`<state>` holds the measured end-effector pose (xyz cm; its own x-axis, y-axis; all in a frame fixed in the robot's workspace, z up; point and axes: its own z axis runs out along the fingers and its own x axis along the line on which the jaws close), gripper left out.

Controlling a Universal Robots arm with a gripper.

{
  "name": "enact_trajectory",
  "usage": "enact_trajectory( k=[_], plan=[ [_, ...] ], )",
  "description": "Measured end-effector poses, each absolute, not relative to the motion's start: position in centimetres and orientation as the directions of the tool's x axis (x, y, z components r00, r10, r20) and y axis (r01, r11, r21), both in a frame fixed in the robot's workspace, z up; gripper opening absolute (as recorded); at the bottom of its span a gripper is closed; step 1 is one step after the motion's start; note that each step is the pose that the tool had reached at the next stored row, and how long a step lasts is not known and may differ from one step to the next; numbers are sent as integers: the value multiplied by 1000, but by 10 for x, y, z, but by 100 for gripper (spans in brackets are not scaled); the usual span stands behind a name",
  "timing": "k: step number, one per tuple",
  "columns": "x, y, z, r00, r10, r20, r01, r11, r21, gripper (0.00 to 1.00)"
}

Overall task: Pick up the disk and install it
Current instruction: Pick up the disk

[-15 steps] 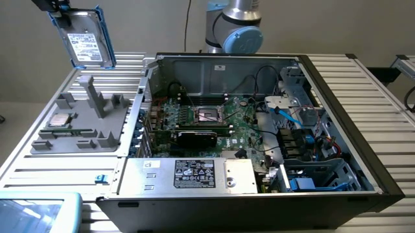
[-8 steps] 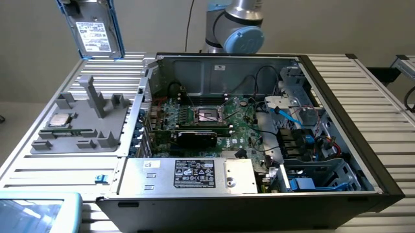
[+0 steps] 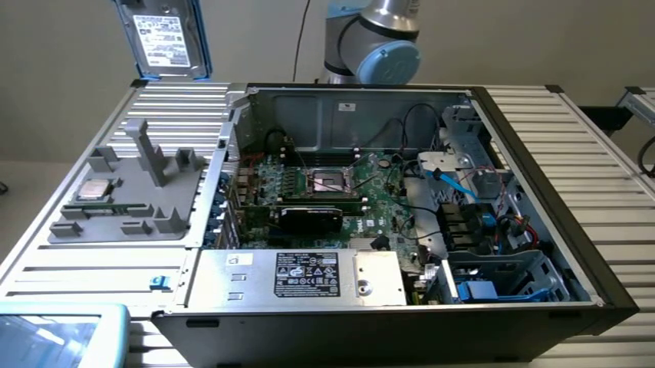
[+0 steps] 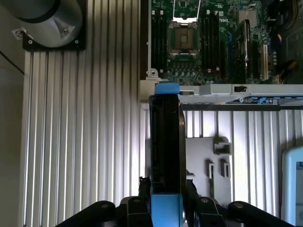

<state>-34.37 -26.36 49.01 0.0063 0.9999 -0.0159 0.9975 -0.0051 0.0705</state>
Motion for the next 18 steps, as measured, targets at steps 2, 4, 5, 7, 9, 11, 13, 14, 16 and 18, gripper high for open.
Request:
enact_trajectory(
  k=[2,4,5,7,9,11,13,14,16,18],
  plan=[
    [-338,-268,495,6,1000,-16,998,-5,67,37],
    [-333,-274,498,6,1000,-16,998,-5,64,37],
    [-331,-277,499,6,1000,-16,998,-5,62,37],
    [-326,-283,502,6,1000,-16,998,-5,58,37],
    [-320,-289,504,6,1000,-16,999,-5,54,37],
    [-315,-295,507,6,1000,-16,999,-5,51,37],
    [-311,-298,508,6,1000,-16,999,-5,48,37],
    [-311,-299,508,7,1000,-16,999,-6,47,37],
    [-311,-299,508,7,1000,-16,999,-7,47,37],
    [-311,-299,508,7,1000,-16,999,-7,47,37]
  ],
)
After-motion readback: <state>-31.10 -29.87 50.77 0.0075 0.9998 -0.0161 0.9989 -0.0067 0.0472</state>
